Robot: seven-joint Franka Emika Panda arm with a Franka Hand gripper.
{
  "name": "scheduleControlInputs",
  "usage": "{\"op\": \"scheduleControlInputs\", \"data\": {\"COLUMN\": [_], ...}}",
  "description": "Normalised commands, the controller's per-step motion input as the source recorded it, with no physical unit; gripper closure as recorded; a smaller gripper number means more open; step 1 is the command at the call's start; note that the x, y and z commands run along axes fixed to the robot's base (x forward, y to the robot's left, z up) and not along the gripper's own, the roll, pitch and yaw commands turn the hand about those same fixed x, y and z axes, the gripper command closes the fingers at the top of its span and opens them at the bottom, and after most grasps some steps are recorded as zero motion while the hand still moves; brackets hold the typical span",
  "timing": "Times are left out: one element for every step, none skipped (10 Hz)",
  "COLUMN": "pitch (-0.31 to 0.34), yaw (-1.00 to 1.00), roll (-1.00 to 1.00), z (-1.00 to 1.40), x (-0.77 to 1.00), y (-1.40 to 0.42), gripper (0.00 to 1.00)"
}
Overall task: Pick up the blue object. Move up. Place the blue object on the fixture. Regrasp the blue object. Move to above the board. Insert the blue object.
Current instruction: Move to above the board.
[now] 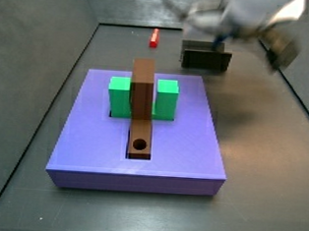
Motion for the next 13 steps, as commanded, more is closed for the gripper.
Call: {"op": "scheduleControlInputs", "data": {"pitch": [-0.010,-0.015,0.011,0.017,0.033,0.046,0.143,0.143,0.132,0.142,0.163,0.169,0.178], "yaw": [-0.03,-0.01,-0.02,-0.02,0.00,-0.01,-0.24,-0.24,-0.23,-0.22,-0.20,-0.19,-0.16], "roll": [-0.02,0.00,0.00,-0.01,-0.02,-0.01,-1.00,-1.00,-1.00,-1.00,-1.00,-1.00,-1.00], "z": [1.40,1.40,1.40,1.40,1.40,0.67,0.27,0.25,0.27,0.25,0.28,0.27,0.09], "x": [-0.06,-0.05,-0.04,-0.05,-0.06,-0.02,-1.02,-1.02,-1.14,-1.14,-1.11,-1.13,-0.45], "y": [0.01,0.02,0.01,0.01,-0.01,-0.01,-1.40,-1.40,-1.40,-1.40,-1.40,-1.40,-0.53], "gripper": [1.00,1.00,1.00,1.00,1.00,1.00,1.00,1.00,1.00,1.00,1.00,1.00,1.00]}}
